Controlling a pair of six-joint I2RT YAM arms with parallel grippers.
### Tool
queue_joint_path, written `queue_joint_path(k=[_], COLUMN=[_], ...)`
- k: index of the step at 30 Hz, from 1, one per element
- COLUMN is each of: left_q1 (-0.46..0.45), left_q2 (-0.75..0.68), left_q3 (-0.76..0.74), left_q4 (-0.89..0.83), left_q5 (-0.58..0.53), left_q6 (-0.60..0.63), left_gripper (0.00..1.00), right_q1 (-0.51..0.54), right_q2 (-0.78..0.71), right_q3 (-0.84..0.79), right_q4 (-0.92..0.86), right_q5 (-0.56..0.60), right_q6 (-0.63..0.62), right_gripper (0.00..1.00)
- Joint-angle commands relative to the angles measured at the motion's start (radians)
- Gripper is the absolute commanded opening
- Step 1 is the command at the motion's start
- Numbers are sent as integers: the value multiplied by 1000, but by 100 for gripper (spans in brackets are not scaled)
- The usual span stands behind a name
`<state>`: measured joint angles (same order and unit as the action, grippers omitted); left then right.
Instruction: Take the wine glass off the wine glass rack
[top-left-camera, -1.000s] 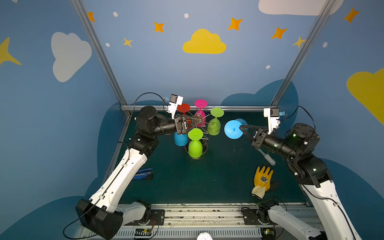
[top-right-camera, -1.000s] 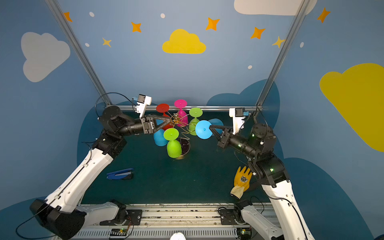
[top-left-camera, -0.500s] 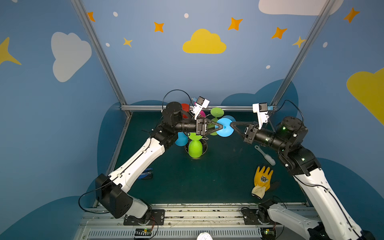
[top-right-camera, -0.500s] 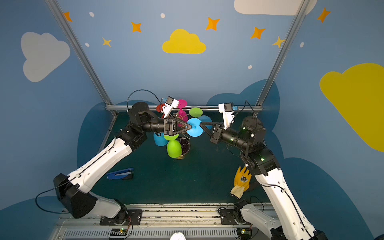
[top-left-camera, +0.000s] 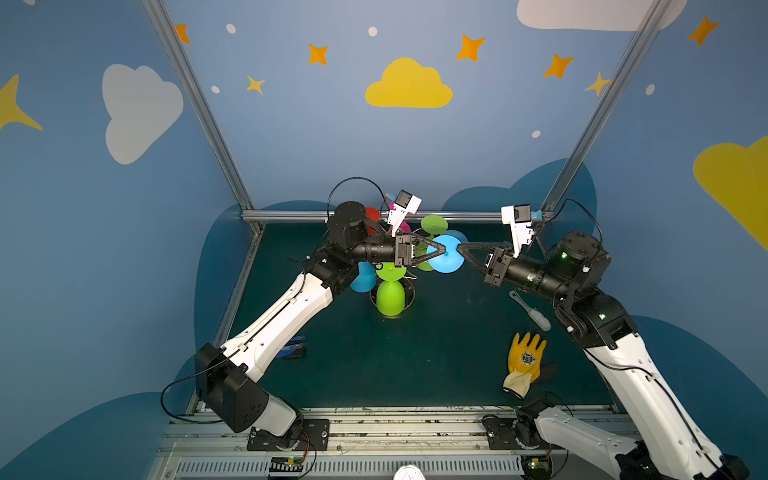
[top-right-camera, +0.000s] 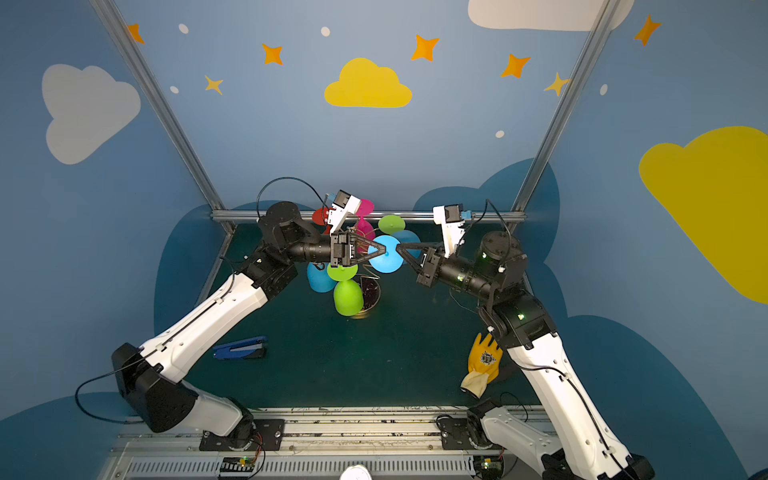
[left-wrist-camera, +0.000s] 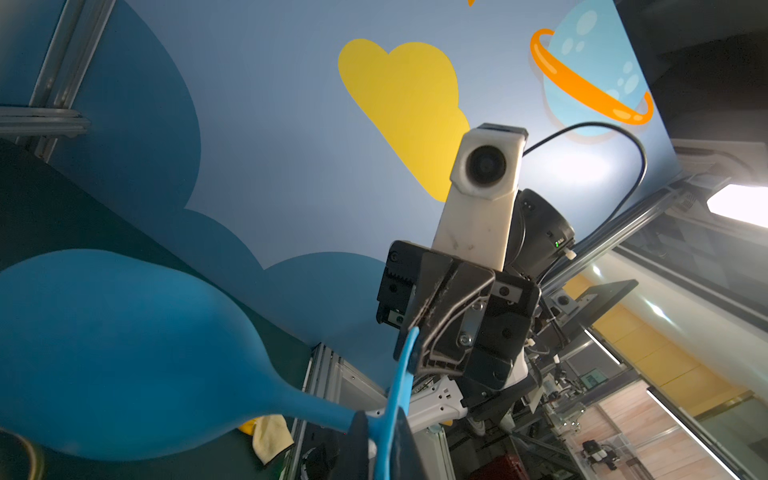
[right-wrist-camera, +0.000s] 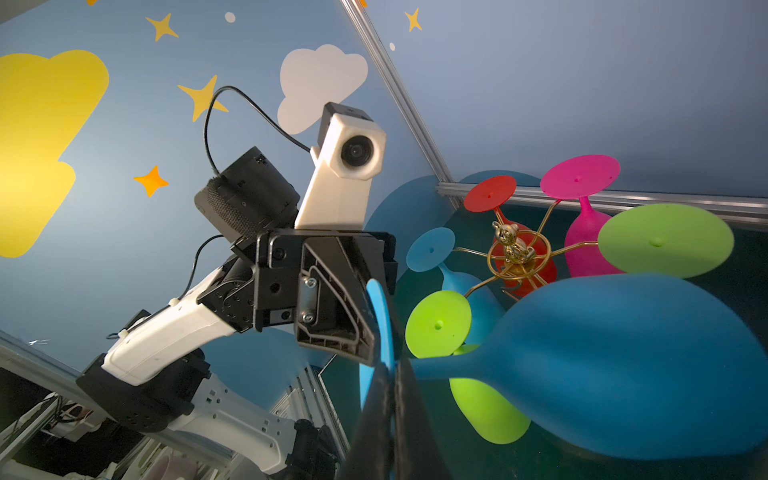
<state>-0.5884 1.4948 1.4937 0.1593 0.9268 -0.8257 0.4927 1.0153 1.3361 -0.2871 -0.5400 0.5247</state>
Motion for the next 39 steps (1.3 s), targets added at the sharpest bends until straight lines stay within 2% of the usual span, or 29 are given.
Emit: queue_joint_path(k=[1, 4, 5, 10, 13, 18, 24, 28, 31, 39], left_q1=[-10, -8, -7, 15, 34, 48, 51, 52, 52, 52], left_q2=[-13, -19, -21, -37, -49, -48, -48, -53, -56, -52], left_q3=[-10, -17, -15, 6, 11, 6, 6, 6, 7, 3], left_q4=[105, 169, 174, 127, 90, 135, 183, 180, 183, 205], left_q5=[27, 35, 36, 7, -22, -26, -16, -17, -17, -17], left_q6=[-58, -122, -133, -173, -194, -275, -351, -370, -384, -423], left_gripper=[4, 3, 3, 3, 3, 3, 3, 4, 4, 4], right_q1=[10, 11, 10, 9, 8, 9, 8, 9, 9, 9], right_q2=[2, -4, -7, -68, -130, -213, -234, -212, -192, -90], right_q3=[27, 37, 43, 34, -22, -155, -257, -296, -326, -291], right_q4=[9, -11, -25, -99, -80, 35, 135, 221, 300, 331], right_q5=[7, 18, 28, 148, 220, 263, 251, 225, 199, 165], right_q6=[-3, -17, -26, -106, -179, -338, -558, -652, -697, -748], right_gripper=[0, 0, 5, 51, 68, 85, 90, 91, 92, 92])
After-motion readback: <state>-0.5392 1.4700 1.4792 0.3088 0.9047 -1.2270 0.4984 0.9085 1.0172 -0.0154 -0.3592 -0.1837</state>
